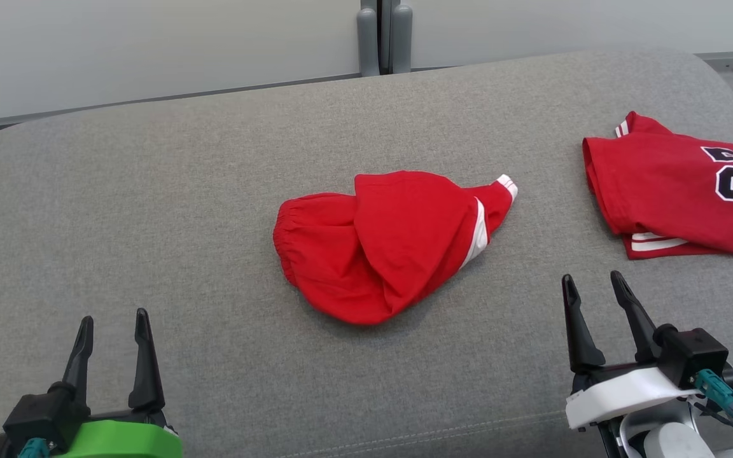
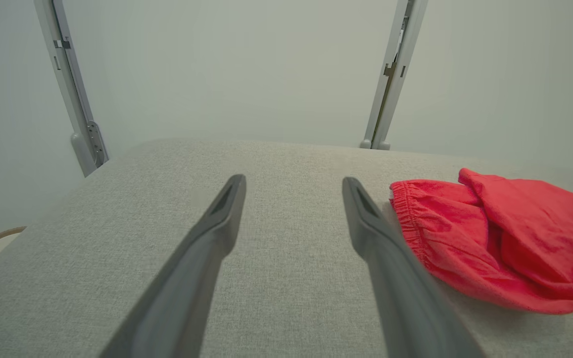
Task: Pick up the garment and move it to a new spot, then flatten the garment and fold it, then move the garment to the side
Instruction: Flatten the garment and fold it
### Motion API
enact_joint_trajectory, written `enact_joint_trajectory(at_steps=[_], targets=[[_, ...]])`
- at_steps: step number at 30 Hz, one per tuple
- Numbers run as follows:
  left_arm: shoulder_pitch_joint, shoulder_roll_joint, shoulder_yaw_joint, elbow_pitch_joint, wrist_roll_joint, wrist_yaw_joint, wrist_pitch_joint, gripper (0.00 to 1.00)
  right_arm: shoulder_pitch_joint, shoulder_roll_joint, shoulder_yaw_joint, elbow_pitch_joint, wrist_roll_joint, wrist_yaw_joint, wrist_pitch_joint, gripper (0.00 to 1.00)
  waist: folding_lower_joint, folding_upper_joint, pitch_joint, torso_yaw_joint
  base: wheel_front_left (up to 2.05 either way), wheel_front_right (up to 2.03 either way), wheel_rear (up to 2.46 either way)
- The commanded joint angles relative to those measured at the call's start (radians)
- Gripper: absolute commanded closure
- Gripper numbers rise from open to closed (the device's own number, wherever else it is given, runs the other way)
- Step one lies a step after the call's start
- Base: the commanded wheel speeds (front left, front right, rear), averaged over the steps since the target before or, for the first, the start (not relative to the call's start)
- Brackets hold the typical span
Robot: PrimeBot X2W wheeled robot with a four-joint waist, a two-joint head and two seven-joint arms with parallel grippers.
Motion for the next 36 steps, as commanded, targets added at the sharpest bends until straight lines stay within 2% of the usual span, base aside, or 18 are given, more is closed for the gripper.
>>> enact_joint_trajectory(at_steps=[1, 7, 13, 19, 25, 31, 36], targets=[[-0.018, 0.001, -0.001, 0.008, -0.006, -0.006, 0.004, 0.00, -0.004, -0.003, 0.001, -0.001, -0.001, -0.001, -0.003, 0.00, 0.0000, 0.0000, 0.002, -0.001, 0.00, 0.00, 0.00], [-0.046, 0.002, -0.038, 0.042, -0.019, -0.038, 0.046, 0.00, -0.012, -0.003, 0.001, -0.006, -0.003, -0.001, -0.003, 0.00, 0.0000, 0.0000, 0.018, -0.004, 0.00, 0.00, 0.00], [-0.128, 0.011, -0.137, 0.123, -0.014, -0.123, 0.157, 0.00, -0.032, -0.002, 0.016, -0.012, -0.006, -0.001, -0.003, 0.00, 0.0000, 0.0000, 0.053, -0.020, 0.00, 0.00, 0.00], [-0.278, 0.031, -0.264, 0.271, 0.015, -0.202, 0.241, 0.00, -0.058, -0.001, 0.031, -0.016, -0.005, -0.001, -0.003, 0.00, 0.0000, 0.0000, 0.106, -0.049, 0.00, 0.00, 0.00], [-0.415, 0.070, -0.387, 0.402, 0.049, -0.222, 0.229, 0.00, -0.081, 0.001, 0.037, -0.020, 0.002, -0.001, -0.003, 0.00, 0.0000, 0.0000, 0.156, -0.089, 0.00, 0.00, 0.00], [-0.542, 0.108, -0.522, 0.493, 0.057, -0.222, 0.159, 0.00, -0.100, 0.003, 0.036, -0.025, 0.009, -0.001, -0.003, 0.00, 0.0000, 0.0000, 0.200, -0.116, 0.00, 0.00, 0.00], [-0.616, 0.111, -0.570, 0.568, 0.060, -0.223, 0.098, 0.00, -0.111, 0.004, 0.035, -0.028, 0.012, -0.001, -0.003, 0.00, 0.0000, 0.0000, 0.218, -0.130, 0.00, 0.00, 0.00]])
